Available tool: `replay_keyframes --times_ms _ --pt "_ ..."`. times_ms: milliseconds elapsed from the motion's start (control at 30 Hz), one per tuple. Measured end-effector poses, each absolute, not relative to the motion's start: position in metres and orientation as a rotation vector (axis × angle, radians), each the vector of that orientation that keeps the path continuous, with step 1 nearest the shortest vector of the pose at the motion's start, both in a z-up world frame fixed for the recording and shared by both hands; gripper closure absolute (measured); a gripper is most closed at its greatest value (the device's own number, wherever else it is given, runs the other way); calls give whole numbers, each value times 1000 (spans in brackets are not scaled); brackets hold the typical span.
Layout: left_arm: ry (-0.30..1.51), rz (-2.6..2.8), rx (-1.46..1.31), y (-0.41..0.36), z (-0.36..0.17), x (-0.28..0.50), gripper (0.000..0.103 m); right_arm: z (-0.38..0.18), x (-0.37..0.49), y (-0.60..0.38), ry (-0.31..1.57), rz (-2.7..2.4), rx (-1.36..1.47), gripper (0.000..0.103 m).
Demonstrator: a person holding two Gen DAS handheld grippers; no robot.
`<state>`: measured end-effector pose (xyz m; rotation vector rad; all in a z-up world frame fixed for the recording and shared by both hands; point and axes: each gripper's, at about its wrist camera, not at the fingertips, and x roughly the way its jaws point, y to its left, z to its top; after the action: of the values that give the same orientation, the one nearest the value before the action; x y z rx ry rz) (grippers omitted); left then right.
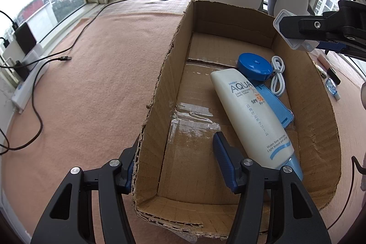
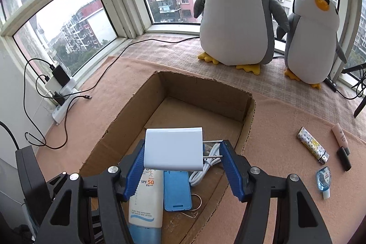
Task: Organize rigid objects
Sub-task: 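Carry the charger into the box and open the right gripper, then move the right gripper toward the blue hand-sanitizer bottle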
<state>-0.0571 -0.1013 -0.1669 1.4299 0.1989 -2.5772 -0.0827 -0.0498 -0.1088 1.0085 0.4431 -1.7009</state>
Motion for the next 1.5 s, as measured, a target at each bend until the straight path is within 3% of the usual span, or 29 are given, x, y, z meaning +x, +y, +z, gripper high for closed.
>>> replay_keyframes --times_ms 433,567,1500 --pt "197 -2577 1430 -102 -167 -57 44 -116 -85 -55 444 -1690 1031 41" --pt "199 -2577 1430 -101 -167 -57 44 -115 -86 -54 443 -1699 1022 34" --pt "197 -2578 1429 -102 -167 -58 44 -101 -126 29 360 -1839 1031 34"
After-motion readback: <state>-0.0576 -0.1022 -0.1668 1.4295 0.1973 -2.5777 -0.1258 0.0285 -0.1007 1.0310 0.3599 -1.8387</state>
